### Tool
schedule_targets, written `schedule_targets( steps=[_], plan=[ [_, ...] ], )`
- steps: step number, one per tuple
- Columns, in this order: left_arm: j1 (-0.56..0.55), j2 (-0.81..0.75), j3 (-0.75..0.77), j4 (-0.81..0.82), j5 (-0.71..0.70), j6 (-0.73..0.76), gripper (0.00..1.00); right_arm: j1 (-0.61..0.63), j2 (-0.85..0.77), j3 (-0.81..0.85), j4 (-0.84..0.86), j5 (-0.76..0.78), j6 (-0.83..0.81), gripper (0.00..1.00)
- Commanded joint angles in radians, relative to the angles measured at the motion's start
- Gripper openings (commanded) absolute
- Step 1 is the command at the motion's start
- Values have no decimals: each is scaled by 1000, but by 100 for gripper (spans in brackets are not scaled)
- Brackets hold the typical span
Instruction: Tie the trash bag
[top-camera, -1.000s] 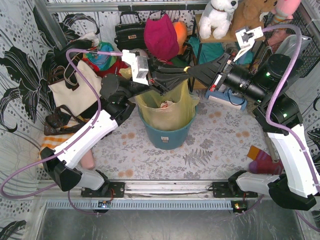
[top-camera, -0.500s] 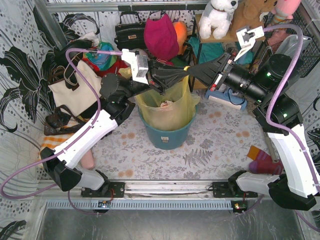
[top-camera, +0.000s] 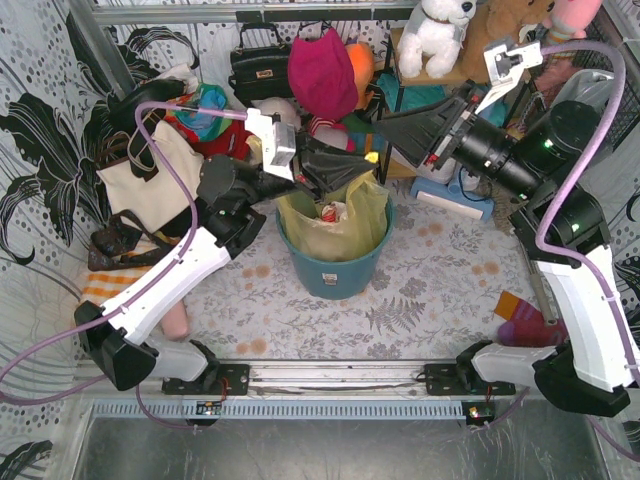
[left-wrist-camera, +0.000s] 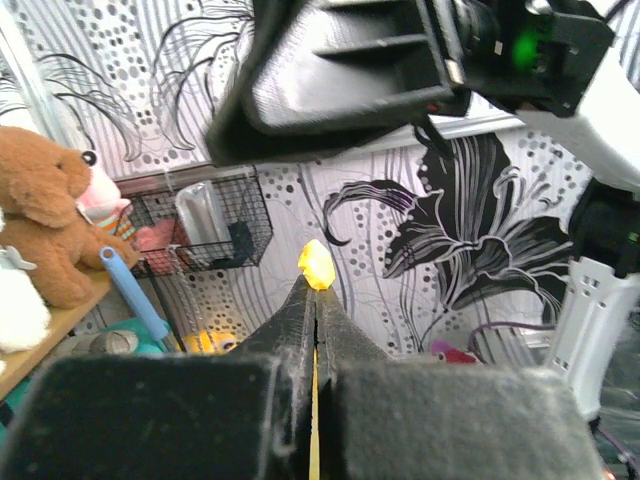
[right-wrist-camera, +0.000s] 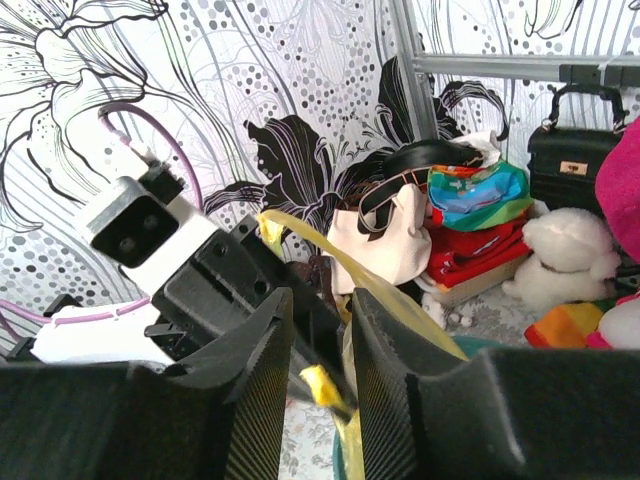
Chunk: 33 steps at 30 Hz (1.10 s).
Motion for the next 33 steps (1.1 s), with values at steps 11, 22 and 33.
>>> schedule_targets(
  steps=[11, 22, 33],
  plan=[
    [0, -98, -116, 72, 189, -59, 0, 3, 201, 89, 211, -363, -168, 42],
    [-2, -106, -144, 82, 285, -119, 0, 44, 386, 216, 257, -470, -267, 59],
    [-3, -116, -166, 99, 311, -134, 0, 192, 680, 621, -44, -403, -459, 64]
  ],
)
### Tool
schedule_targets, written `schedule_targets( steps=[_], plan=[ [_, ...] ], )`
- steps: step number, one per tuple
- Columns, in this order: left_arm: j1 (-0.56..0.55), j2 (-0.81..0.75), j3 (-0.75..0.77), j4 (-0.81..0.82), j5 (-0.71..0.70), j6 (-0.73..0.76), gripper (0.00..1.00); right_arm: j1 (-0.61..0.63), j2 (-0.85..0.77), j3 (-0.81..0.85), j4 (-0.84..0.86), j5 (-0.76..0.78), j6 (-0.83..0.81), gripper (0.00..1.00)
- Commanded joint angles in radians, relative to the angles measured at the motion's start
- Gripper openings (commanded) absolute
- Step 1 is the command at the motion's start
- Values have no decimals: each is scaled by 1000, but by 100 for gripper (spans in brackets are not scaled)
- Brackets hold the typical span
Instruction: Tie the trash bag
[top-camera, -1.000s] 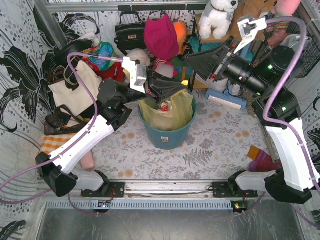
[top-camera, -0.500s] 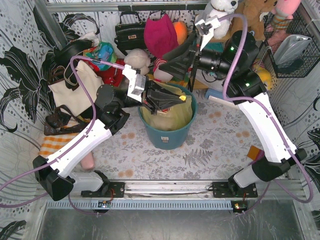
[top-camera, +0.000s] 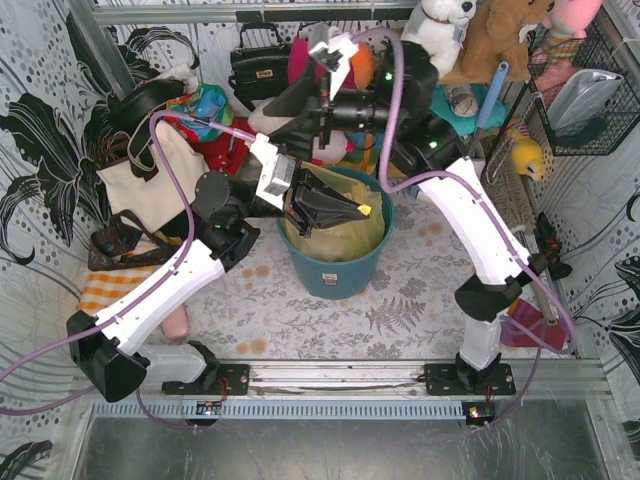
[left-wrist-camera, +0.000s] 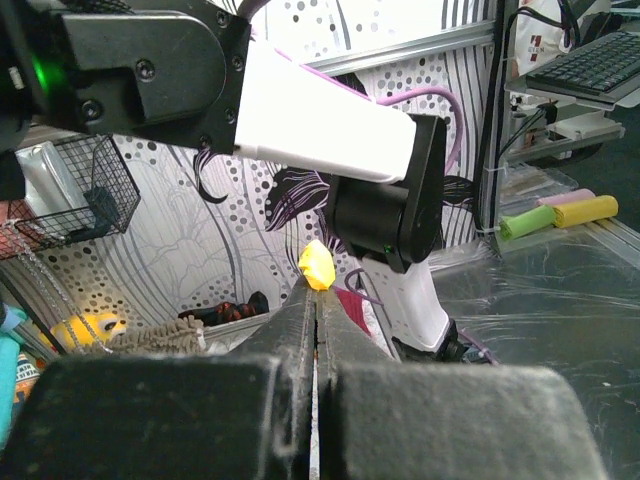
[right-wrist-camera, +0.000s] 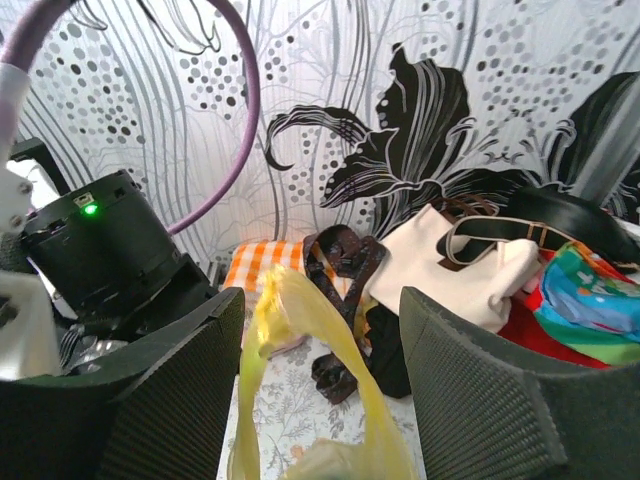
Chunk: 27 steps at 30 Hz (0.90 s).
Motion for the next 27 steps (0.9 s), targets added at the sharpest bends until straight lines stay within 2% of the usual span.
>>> schedule_targets(
  steps=[1, 3, 11, 12, 14, 16, 27],
  plan=[
    [-3, -32, -18, 51, 19, -16, 0, 55, 73, 138, -128, 28, -108, 64],
    [-3, -38, -23, 51, 16, -14, 0, 68, 81, 145, -125, 43, -110, 62],
    [-3, -41, -27, 51, 16, -11, 0, 77, 65, 118, -118, 79, -121, 41],
    [-3, -39, -25, 51, 16, -11, 0, 77, 62, 113, -119, 78, -122, 41],
    [-3, -35, -23, 51, 17, -11, 0, 77, 52, 108, -126, 74, -126, 49],
    [-3, -33, -19, 51, 19, -10, 0, 77, 44, 104, -138, 73, -133, 52],
    [-4, -14, -4, 70, 26, -26, 0, 79, 0, 67, -147, 47, -153, 51]
  ],
)
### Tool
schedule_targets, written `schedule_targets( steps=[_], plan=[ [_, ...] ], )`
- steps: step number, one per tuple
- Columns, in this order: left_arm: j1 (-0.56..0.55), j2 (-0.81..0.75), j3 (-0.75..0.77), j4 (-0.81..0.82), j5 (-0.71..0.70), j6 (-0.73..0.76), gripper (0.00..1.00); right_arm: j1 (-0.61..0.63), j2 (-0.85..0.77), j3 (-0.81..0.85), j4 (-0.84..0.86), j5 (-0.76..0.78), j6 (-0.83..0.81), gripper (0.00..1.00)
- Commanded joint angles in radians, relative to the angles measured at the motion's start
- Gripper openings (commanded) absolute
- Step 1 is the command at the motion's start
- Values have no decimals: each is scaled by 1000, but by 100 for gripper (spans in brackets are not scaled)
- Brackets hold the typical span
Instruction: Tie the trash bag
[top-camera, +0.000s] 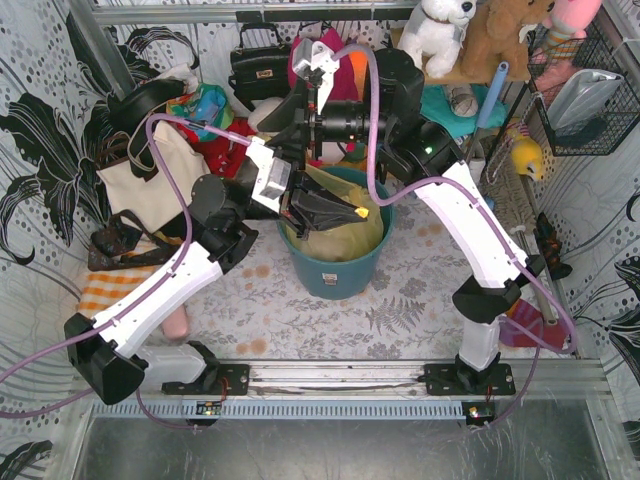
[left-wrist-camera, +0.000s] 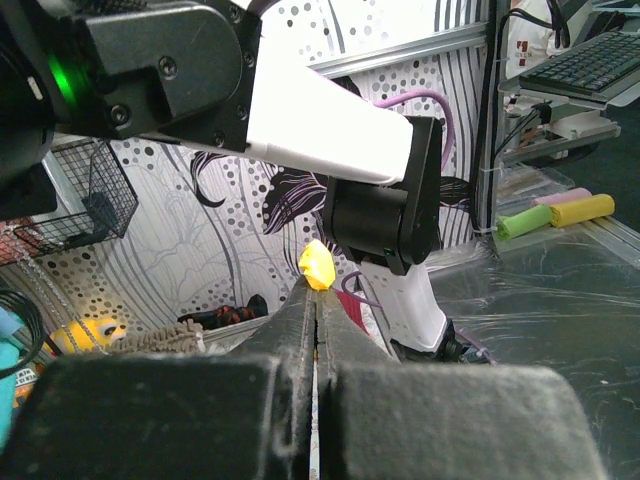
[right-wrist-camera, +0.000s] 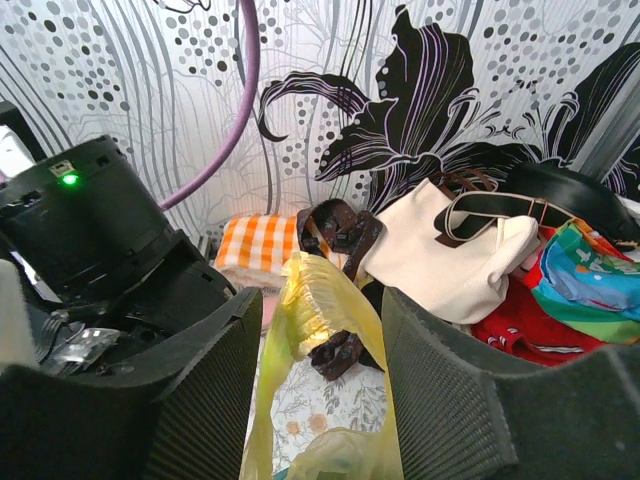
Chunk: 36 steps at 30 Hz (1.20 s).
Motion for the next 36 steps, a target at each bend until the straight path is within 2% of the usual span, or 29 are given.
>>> schedule_targets(
  steps=[1, 9, 11, 14, 22, 31, 36],
  plan=[
    [-4, 7, 17, 54, 17, -22, 0, 5, -43, -4, 11, -29, -22, 51],
    [-5, 6, 16, 58, 18, -27, 0, 5, -29, -5, 10, -25, -23, 46],
    [-5, 4, 15, 58, 18, -26, 0, 5, -24, -2, 10, -20, -24, 42],
    [-5, 6, 12, 60, 16, -26, 0, 5, -26, -4, 18, -18, -19, 28],
    [-5, 11, 17, 66, 0, -17, 0, 6, -34, -6, 57, -9, 5, 0],
    [-5, 34, 100, 42, -117, 60, 0, 6, -95, -89, 229, 136, 103, 0],
    [-5, 36, 99, 45, -230, 101, 0, 6, -129, -146, 239, 232, 138, 0]
  ],
)
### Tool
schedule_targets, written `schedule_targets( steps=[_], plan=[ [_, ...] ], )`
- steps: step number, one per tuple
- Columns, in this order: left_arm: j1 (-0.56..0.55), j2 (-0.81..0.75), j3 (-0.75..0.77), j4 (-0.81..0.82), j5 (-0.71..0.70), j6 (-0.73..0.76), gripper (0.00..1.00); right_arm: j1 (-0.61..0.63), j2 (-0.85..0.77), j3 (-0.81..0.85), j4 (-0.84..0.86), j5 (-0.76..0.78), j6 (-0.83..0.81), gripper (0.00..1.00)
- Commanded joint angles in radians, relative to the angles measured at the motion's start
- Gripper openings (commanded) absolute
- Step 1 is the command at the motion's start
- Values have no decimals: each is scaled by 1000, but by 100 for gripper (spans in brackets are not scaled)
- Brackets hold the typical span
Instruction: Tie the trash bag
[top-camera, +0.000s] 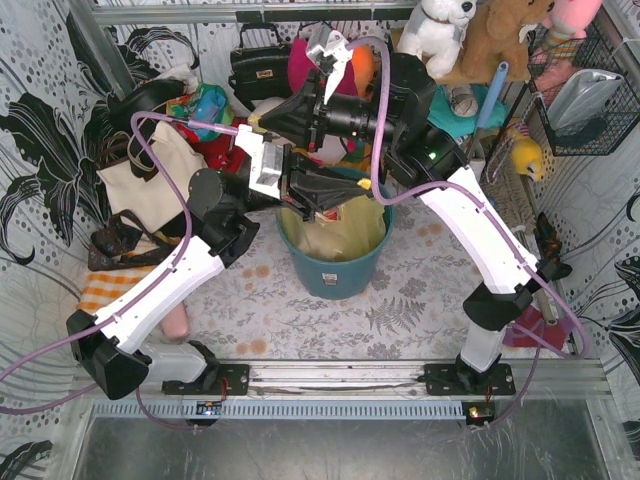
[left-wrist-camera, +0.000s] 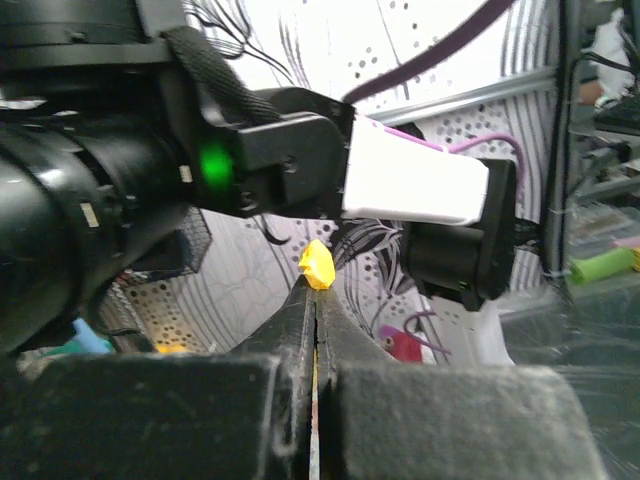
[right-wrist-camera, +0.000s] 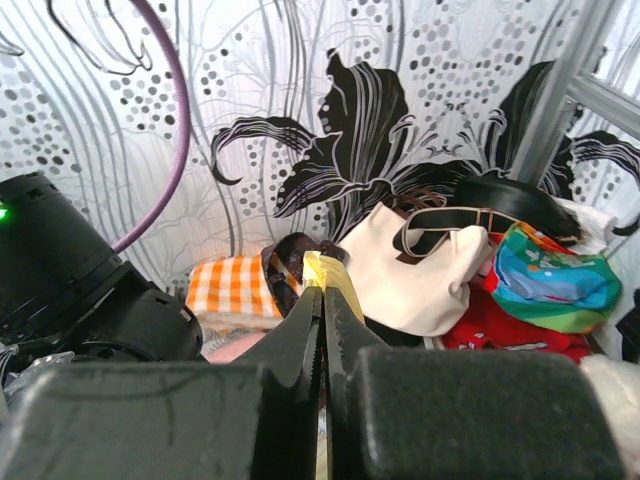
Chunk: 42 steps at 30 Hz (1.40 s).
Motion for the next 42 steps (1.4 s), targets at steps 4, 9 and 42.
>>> schedule_targets(
  steps=[4, 9, 42],
  plan=[
    [-4, -10, 2, 52, -169, 64, 0, 6, -108, -78, 37, 279, 100, 0],
    [-4, -32, -32, 58, -229, 83, 0, 6, -223, -216, 25, 494, 148, 0],
    [1, -128, -164, -13, -465, 185, 0, 70, -773, -942, 169, 611, 509, 0]
  ],
)
